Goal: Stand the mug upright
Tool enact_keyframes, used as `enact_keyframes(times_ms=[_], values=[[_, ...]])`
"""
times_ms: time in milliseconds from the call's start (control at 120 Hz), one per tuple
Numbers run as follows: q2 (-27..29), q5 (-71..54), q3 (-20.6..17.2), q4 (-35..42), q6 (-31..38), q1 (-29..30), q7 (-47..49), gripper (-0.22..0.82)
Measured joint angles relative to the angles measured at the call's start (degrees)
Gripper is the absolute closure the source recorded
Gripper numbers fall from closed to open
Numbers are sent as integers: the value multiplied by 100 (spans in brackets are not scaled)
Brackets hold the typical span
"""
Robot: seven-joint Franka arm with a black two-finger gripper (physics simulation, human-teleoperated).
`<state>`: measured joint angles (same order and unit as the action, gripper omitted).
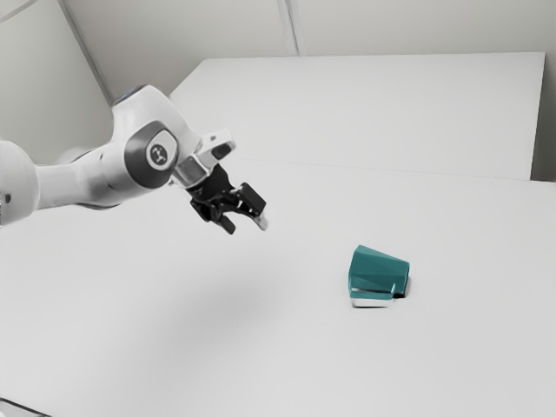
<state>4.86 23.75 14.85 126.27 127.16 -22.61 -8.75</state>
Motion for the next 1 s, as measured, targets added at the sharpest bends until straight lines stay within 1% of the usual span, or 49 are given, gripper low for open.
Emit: enact_keyframes(times_ms=[75,217,400,508,717,1000], values=[[-28,279,7,166,376,-207,70,0],[-249,689,4,235,904,-576,182,0],[-597,1207,2,252,1422,-964,256,0],[-895,1578,0,207,1668,-1132,208,0],[-1242,1988,-13,-60,1928,-1109,24,0],[-1453,2642,-102,-247,2034,-1242,-321,0]])
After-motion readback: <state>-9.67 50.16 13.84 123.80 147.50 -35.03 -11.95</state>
